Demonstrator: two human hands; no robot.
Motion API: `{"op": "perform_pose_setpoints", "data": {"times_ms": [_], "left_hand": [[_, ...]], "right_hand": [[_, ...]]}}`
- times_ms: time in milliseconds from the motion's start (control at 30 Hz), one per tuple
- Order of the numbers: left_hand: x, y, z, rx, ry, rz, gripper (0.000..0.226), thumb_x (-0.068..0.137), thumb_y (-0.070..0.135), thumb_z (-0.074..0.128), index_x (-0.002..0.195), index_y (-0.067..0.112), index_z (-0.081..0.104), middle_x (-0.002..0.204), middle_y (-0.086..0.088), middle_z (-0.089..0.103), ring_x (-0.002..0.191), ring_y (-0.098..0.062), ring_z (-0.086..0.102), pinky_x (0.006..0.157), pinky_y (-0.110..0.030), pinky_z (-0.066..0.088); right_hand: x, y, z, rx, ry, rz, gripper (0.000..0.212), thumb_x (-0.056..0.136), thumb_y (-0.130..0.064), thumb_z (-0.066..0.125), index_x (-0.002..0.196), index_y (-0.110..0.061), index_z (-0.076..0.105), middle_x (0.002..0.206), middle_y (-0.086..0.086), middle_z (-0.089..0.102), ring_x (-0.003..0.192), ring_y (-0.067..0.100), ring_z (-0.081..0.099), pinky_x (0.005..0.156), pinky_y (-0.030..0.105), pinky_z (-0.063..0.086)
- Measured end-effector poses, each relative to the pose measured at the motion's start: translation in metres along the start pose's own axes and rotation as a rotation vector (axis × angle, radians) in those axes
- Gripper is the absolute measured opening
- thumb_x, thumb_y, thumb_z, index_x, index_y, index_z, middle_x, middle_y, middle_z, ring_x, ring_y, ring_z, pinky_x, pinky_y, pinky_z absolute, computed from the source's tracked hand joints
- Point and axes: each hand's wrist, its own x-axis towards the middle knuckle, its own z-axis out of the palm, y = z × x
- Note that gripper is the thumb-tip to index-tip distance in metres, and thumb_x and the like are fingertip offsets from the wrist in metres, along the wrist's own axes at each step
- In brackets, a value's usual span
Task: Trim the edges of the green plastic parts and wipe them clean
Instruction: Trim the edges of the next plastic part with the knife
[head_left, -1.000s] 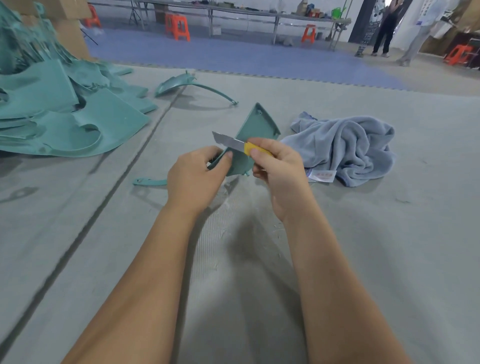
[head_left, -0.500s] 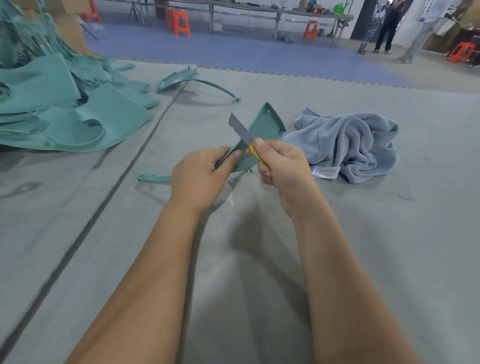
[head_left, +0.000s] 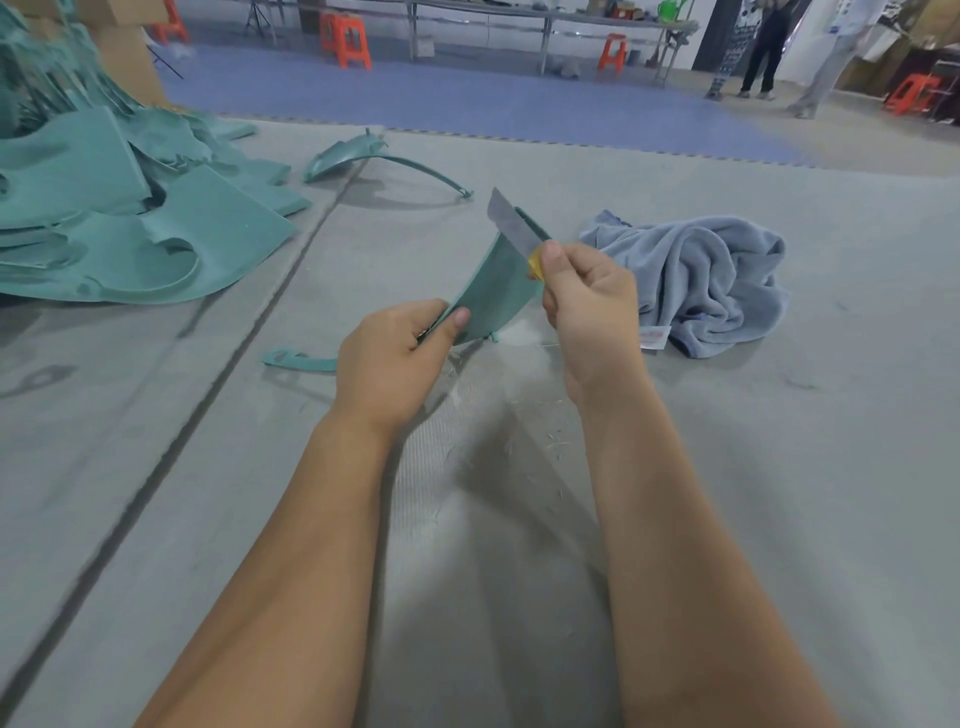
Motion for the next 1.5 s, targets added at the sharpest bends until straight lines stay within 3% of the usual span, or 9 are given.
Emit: {"op": "perform_pose_setpoints", "data": {"times_ms": [433,600,700,933,1067,1167,1300,1400,1500], "left_hand": [[0.001,-0.002,0.002,-0.016,0.026,-0.055,0.049,0.092,0.054,0.041,0.071,0.011,0.05,0.055,0.005,0.047,0.057,-0.017,0.046,0.051,-0.032,0.03],[0.002,-0.002,0.002,-0.021,0.02,-0.048,0.05,0.093,0.053,0.041,0.07,0.01,0.052,0.051,0.004,0.044,0.055,-0.015,0.045,0.051,-0.032,0.031],[0.001,-0.002,0.001,-0.064,0.008,-0.081,0.049,0.09,0.055,0.043,0.071,0.011,0.054,0.052,0.008,0.046,0.054,-0.014,0.043,0.052,-0.032,0.031],[-0.001,-0.002,-0.001,-0.12,-0.017,-0.111,0.035,0.091,0.051,0.048,0.073,0.021,0.053,0.05,0.014,0.047,0.048,-0.008,0.039,0.051,-0.029,0.027],[0.001,0.0,-0.001,-0.062,-0.019,-0.125,0.043,0.092,0.054,0.045,0.067,0.019,0.052,0.054,0.016,0.05,0.051,-0.008,0.043,0.05,-0.03,0.028],[0.003,0.003,-0.002,-0.065,-0.011,-0.157,0.046,0.091,0.057,0.045,0.068,0.018,0.057,0.053,0.015,0.05,0.05,-0.006,0.043,0.05,-0.03,0.027],[0.008,0.007,-0.006,-0.133,-0.015,-0.199,0.034,0.086,0.057,0.052,0.067,0.03,0.062,0.056,0.018,0.055,0.051,-0.003,0.046,0.052,-0.029,0.031],[0.01,0.009,-0.011,-0.151,-0.062,-0.175,0.03,0.088,0.048,0.058,0.068,0.027,0.064,0.053,0.017,0.052,0.049,-0.003,0.044,0.052,-0.028,0.029],[0.012,0.005,-0.023,-0.101,-0.197,-0.111,0.025,0.088,0.044,0.057,0.076,0.024,0.065,0.05,0.013,0.048,0.046,-0.004,0.041,0.052,-0.029,0.028]], "right_hand": [[-0.003,0.001,0.002,0.171,-0.07,-0.036,0.029,0.101,-0.011,0.049,0.073,-0.008,0.058,0.056,0.001,0.03,0.045,0.005,0.024,0.045,0.014,0.024],[-0.007,0.005,0.003,0.005,-0.168,0.013,0.029,0.099,-0.011,0.052,0.071,-0.01,0.058,0.048,-0.009,0.03,0.045,0.004,0.025,0.047,0.016,0.024],[-0.005,0.008,0.006,-0.1,-0.131,0.016,0.03,0.098,-0.013,0.054,0.069,-0.014,0.058,0.047,-0.012,0.032,0.047,0.005,0.027,0.05,0.018,0.025],[0.006,0.01,-0.007,0.014,0.001,-0.017,0.029,0.099,-0.014,0.054,0.071,-0.015,0.062,0.053,-0.002,0.027,0.05,0.009,0.022,0.048,0.019,0.021],[0.003,0.009,-0.008,0.136,-0.056,-0.014,0.029,0.099,-0.013,0.052,0.071,-0.012,0.061,0.056,0.002,0.037,0.046,0.008,0.024,0.047,0.019,0.021],[-0.001,0.007,-0.005,0.206,-0.129,0.005,0.029,0.098,-0.015,0.05,0.071,-0.011,0.058,0.049,-0.007,0.039,0.044,0.007,0.022,0.048,0.023,0.016],[-0.007,0.007,0.011,0.118,-0.232,0.026,0.031,0.098,-0.014,0.051,0.068,-0.013,0.056,0.045,-0.013,0.035,0.042,0.003,0.026,0.044,0.014,0.023],[-0.008,0.011,0.02,-0.024,-0.204,0.038,0.042,0.1,-0.014,0.052,0.058,-0.02,0.048,0.047,-0.01,0.03,0.046,0.006,0.024,0.046,0.019,0.022],[-0.006,0.013,0.02,-0.03,-0.143,0.042,0.045,0.1,-0.017,0.052,0.056,-0.024,0.052,0.049,-0.009,0.029,0.047,0.007,0.023,0.046,0.02,0.022]]}}
